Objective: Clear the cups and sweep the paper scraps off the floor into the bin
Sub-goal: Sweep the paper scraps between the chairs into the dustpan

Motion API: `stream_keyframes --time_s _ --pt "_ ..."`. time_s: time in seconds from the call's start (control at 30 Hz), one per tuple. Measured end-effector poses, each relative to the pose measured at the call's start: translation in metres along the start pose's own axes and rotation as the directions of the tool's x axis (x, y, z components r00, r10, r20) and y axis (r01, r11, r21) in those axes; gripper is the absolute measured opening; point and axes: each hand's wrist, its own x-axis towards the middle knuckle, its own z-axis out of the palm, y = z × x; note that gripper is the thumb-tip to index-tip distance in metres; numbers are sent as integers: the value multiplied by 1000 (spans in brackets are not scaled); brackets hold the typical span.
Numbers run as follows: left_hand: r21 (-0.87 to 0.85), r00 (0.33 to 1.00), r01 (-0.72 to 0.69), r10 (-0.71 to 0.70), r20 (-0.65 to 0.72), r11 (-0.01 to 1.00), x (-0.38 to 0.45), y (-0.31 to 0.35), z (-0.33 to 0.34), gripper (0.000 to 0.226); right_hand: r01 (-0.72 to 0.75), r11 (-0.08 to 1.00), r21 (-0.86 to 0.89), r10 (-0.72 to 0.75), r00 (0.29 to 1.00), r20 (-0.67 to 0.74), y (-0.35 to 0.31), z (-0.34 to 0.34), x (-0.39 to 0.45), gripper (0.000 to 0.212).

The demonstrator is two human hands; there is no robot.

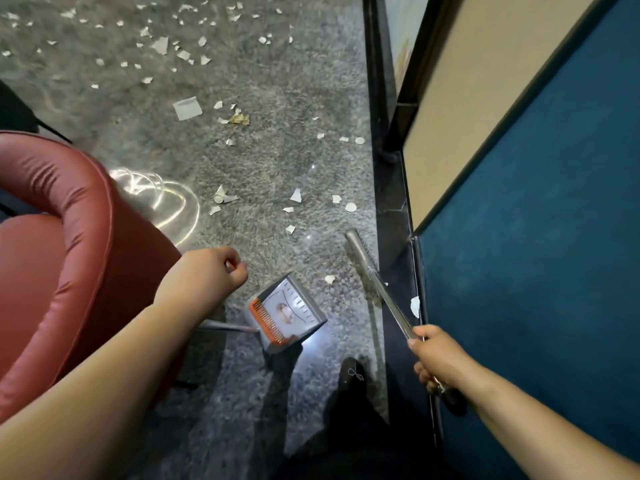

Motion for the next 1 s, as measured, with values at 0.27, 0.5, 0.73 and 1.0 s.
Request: stream_keyframes --time_s 0.27,0.5,0.73,1.0 --pt "30 999 4 -6 51 1000 66 45 10 14 -107 987 118 122 984 -127 10 -29 51 17" --pt "39 998 -1 -1 62 999 93 48 2 14 -237 957 167 261 955 -142 23 -10 91 12" --pt "56 998 -29 26 63 998 100 39 0 14 -318 946 53 322 942 -91 22 33 110 22" --pt "54 998 -51 48 47 997 100 25 1 16 -230 937 263 215 973 85 -13 36 74 19"
